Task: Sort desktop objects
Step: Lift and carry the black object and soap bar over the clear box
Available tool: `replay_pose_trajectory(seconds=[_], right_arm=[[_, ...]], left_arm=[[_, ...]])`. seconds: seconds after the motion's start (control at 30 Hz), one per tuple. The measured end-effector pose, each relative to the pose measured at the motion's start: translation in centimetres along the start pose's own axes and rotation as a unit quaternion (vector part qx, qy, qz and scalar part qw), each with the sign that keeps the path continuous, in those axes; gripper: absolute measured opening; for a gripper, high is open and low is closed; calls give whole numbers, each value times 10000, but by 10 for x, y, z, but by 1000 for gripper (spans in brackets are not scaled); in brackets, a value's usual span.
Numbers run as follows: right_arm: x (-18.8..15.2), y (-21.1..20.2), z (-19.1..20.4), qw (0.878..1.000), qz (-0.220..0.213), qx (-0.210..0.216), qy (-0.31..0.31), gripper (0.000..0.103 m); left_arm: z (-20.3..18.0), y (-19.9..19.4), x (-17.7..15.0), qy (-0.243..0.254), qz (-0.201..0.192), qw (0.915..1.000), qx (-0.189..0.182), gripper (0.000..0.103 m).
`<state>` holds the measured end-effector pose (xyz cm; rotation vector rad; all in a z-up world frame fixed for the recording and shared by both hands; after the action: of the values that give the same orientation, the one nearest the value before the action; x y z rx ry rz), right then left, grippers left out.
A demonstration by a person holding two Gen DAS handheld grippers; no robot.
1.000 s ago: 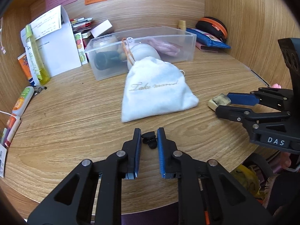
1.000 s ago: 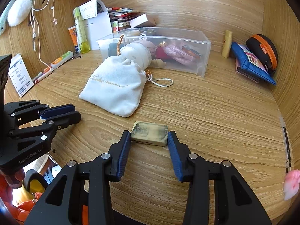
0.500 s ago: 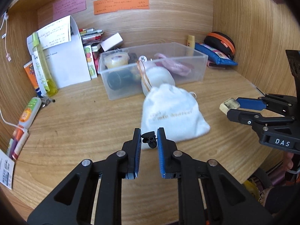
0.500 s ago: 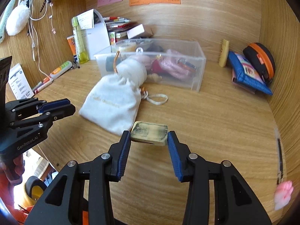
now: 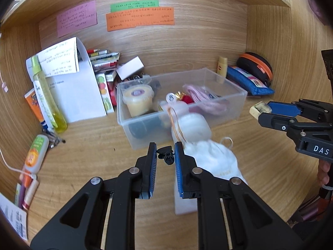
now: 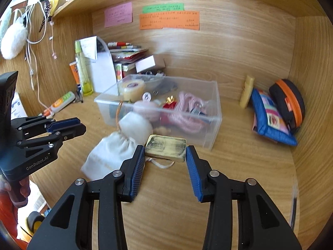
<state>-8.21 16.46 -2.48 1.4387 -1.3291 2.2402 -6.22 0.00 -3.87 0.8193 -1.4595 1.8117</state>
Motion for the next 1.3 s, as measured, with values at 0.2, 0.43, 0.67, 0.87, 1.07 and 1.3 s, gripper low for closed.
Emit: replay_pose_trajectory(seconds=[0.2,0.43,0.67,0.87,1.07,1.3], right_arm=[[20,10,-14,10000,-37,7,34,37],[45,27,-29,10000,-52,20,63,37],[64,48,-37,10000,-21,31,43,37],[74,71,-46,9998,134,48,105,37],[77,93,-62,9987,319,-44,387,37],[72,108,-69,9976,515,-69,462,37]], left_arm=[[11,14,21,-127,-16,9999,-19,16],[23,31,42,-217,-58,9997,-30,16],[30,51,55,-263,-37,9996,-82,16],[30,73,59,-260,84,9995,-156,16],[31,93,60,-307,248,9990,-230,16],[30,109,57,-360,431,9979,-320,16]])
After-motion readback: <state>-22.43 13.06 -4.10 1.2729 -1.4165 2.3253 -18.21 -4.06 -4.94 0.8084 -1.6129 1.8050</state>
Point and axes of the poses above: each gripper's, at about its wrist camera, not at the fingertips, and y roughly the way its jaws point, z to its left, x to its top, the point moved 1 cm from there along y, roughly the way its jaws point, and after that the axes turned 14 degrees about x, right-handed, at the moved point
